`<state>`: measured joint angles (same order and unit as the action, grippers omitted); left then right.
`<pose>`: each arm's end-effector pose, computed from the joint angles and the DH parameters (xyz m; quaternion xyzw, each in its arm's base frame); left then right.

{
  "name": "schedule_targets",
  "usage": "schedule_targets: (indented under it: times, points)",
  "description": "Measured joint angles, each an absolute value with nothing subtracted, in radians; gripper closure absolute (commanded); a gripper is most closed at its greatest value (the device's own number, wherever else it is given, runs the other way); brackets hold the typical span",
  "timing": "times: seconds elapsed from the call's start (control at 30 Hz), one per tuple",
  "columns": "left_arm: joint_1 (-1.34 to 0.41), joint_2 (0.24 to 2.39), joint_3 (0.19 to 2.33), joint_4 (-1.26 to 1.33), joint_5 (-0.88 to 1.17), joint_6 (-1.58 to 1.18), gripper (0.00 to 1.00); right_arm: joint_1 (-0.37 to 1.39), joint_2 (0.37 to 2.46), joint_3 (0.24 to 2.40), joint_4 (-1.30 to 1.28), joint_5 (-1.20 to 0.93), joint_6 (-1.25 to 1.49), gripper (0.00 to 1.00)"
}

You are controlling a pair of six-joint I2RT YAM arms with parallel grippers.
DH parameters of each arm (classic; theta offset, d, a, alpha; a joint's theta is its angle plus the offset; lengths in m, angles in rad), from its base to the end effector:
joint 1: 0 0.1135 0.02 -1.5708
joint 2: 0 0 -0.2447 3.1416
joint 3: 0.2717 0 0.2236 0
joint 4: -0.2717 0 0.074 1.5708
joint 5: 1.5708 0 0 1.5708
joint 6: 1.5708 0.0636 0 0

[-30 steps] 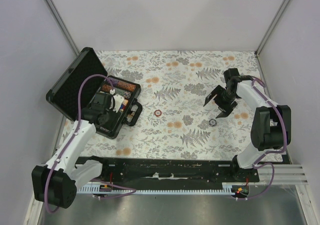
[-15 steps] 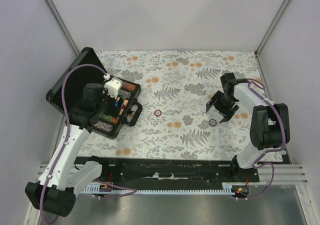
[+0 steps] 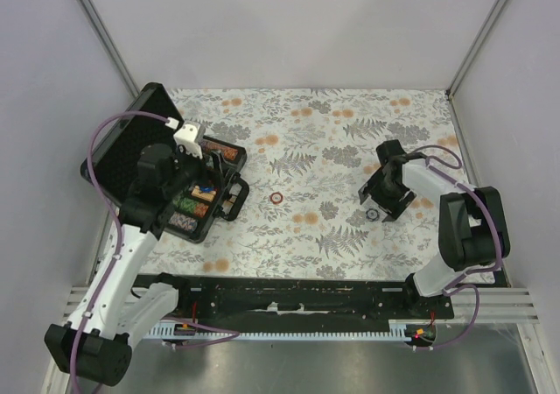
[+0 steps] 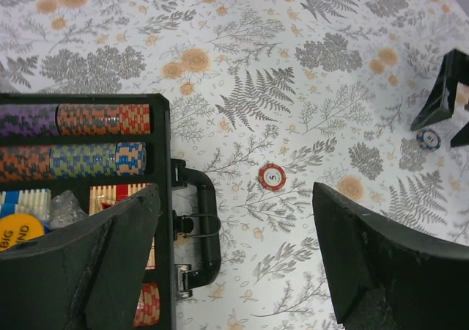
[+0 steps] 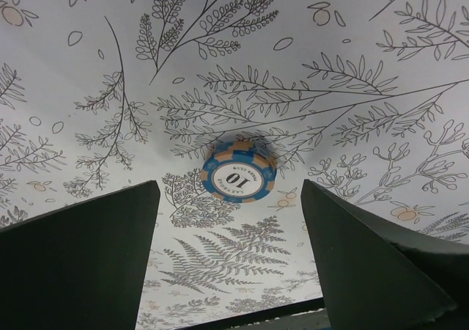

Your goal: Pack up texas hold em set

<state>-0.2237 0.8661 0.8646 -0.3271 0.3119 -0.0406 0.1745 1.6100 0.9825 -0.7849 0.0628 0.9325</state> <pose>0.1949 -0.0644 0.3162 0.1635 0.7917 -0.2010 0.5532 0.2576 0.0414 0.1444 0.3710 0.9247 0.0149 0.0837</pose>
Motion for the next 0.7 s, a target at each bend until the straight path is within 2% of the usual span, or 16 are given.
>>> schedule_targets:
  times: [0.23,0.7]
  points:
    - [-0.224,0.956,0.911,-0.324,0.244,-0.231,0.09,0.192,1.61,0.921,-0.706,0.065,0.984,0.2]
    - [-0.224,0.983,0.97,-0.37,0.15,-0.274,0.07,0.19,1.596,0.894,-0.688,0.075,1.028,0.36]
